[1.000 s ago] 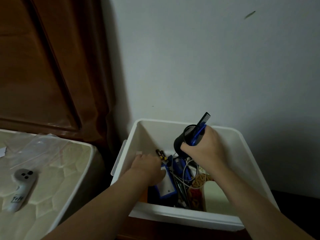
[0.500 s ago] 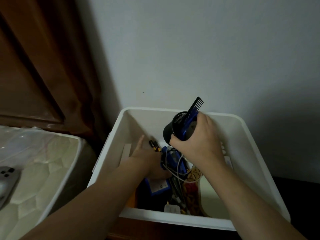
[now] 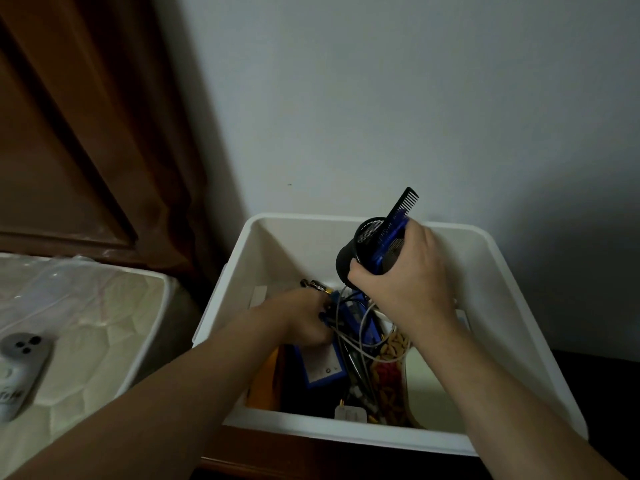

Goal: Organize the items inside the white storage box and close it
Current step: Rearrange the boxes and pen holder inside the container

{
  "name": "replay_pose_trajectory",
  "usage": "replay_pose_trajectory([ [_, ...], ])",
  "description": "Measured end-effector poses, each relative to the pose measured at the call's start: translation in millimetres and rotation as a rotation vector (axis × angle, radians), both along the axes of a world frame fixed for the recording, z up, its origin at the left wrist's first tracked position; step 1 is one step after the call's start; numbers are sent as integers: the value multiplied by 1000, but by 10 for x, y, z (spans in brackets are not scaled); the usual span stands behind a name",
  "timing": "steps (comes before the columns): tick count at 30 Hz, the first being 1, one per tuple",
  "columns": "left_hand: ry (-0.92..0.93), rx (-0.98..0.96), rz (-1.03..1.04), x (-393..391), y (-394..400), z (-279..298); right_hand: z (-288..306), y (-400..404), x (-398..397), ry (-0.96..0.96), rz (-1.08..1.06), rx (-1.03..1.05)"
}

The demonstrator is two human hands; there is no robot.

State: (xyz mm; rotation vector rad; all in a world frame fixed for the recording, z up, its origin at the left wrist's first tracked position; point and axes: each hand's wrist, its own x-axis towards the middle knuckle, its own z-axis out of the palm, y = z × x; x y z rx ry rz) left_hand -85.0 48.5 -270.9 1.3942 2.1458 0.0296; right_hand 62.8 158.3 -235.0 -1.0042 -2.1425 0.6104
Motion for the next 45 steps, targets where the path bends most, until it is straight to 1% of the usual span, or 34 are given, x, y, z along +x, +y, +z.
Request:
replay_pose_trajectory([
  [3,557,-79,-207,-91,-58,262,-2,4,7,1,22,-1],
  [4,672,-146,-244,-129,-97,331,-3,1,13,-8,32,0],
  [5,733,-234,-269,-157,-139,381,-4,-4,19,-20,43,-2],
  [6,748,-319,-295,-178,-172,405,-5,-10,26,-30,55,-7],
  [7,732,-386,-318,-183,-201,412,-6,-15,31,-37,68,-12],
  [9,654,-425,-320,-162,-213,417,-10,-22,29,-49,94,-9],
  [12,510,-429,-205,-154,-193,430,-30,-27,22,-67,128,-7],
  [14,466,-458,-175,-172,-209,430,-46,-34,33,-63,159,-10],
  [19,465,-450,-198,-194,-274,375,-58,-56,45,-55,230,-22],
  [25,652,-423,-385,-78,-420,205,-87,-51,29,-58,224,-6],
  [30,594,-408,-347,102,-367,166,-106,-29,28,-51,223,-1],
  [41,533,-242,-458,1,-396,45,-98,-24,-3,-44,211,23],
  [45,512,-228,-448,-15,-395,28,-96,-18,10,-48,196,28],
])
